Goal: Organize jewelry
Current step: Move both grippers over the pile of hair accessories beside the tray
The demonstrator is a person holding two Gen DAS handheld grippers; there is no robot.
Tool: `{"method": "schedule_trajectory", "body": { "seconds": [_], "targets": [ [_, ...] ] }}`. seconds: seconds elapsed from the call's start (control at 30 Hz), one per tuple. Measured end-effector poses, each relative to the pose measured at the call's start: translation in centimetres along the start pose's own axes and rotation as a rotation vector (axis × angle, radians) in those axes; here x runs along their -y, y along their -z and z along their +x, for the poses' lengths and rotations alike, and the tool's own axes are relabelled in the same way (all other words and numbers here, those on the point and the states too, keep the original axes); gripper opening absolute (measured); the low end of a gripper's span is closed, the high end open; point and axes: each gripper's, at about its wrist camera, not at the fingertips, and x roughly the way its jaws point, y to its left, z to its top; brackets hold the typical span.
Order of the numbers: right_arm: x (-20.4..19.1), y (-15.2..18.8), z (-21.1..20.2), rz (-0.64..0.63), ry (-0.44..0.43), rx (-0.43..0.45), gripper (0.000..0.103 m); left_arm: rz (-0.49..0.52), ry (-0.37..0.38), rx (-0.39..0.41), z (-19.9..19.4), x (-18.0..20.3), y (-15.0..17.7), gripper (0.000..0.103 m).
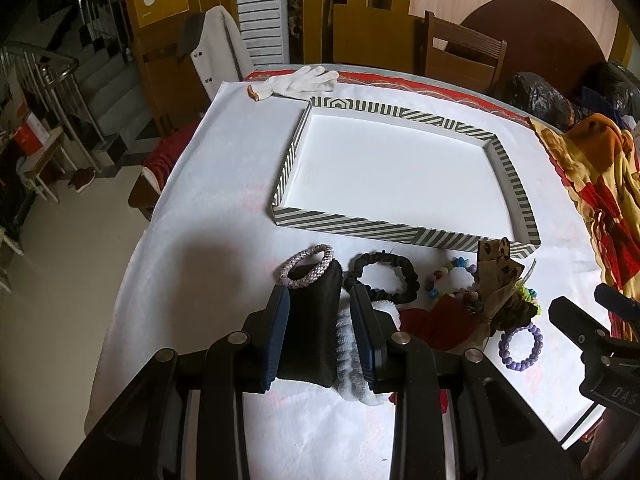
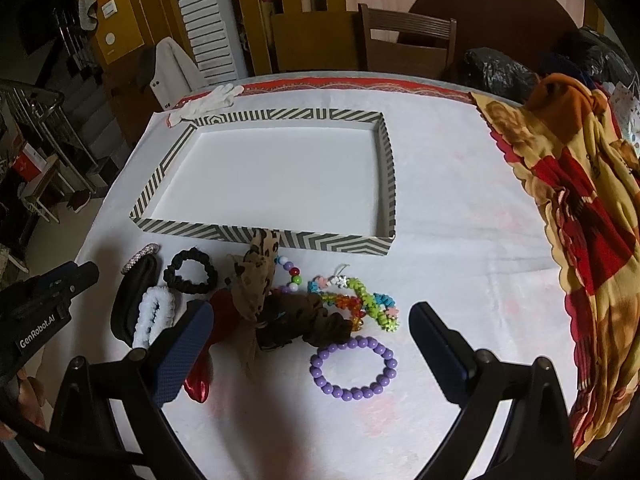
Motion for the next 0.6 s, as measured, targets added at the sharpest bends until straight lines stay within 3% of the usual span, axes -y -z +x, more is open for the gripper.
{"method": "schedule_trajectory", "body": {
  "seconds": [0.6],
  "targets": [
    [-0.35,-0.48,0.97,-0.014,0.001,-0.027,0.100,-0.020,0.006,-0.021,0.59,-0.79,-0.17,0.023]
  ]
}}
